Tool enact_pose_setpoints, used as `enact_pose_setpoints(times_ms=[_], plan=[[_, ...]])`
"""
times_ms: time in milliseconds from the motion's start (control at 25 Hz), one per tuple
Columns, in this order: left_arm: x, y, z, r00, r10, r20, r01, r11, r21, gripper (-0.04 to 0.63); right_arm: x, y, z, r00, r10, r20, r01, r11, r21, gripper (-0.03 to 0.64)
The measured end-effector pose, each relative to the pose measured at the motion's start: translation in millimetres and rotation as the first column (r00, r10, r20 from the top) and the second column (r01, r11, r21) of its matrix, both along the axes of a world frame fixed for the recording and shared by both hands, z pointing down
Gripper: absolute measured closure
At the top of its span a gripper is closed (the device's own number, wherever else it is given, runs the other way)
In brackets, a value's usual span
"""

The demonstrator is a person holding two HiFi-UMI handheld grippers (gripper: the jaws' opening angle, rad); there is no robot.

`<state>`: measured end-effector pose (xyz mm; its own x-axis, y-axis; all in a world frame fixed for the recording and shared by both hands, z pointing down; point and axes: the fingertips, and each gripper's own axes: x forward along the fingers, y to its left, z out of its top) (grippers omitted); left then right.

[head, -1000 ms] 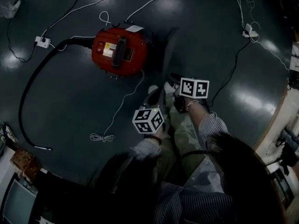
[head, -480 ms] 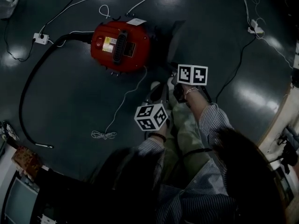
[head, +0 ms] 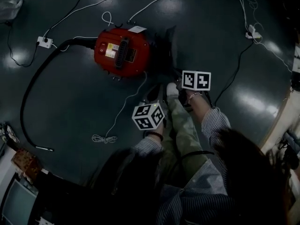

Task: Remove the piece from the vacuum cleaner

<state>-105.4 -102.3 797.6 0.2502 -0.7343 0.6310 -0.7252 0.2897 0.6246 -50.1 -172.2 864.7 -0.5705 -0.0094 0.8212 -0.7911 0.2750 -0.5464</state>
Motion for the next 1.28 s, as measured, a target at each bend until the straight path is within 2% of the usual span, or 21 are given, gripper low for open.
enact_pose_setpoints(times_ms=[360,560,720,840,1000,1280], plan=[[14,-16,-25,0.999,0.031,0.011,-0.031,0.999,0.014,0.589,39,-7,-28,0.999,0.003,0.039,-0.002,1.000,-0.006,0.597],[28,-24,-52,0.997,0.075,-0.019,-0.074,0.997,0.022,0.589,52,-2,-75,0.997,0.001,0.083,-0.002,1.000,0.010,0.597],[40,-21,-94,0.991,0.130,-0.022,-0.130,0.991,0.028,0.589,62,11,-131,0.991,0.019,0.129,-0.021,1.000,0.020,0.597],[46,-21,-134,0.981,0.194,-0.017,-0.193,0.980,0.052,0.589,67,17,-178,0.986,0.022,0.163,-0.030,0.998,0.049,0.597],[57,-13,-192,0.957,0.290,0.000,-0.289,0.955,0.073,0.589,78,29,-241,0.979,0.029,0.199,-0.046,0.996,0.082,0.597],[79,-10,-271,0.930,0.366,0.015,-0.365,0.923,0.120,0.589,83,38,-330,0.962,-0.017,0.271,-0.036,0.981,0.188,0.597]])
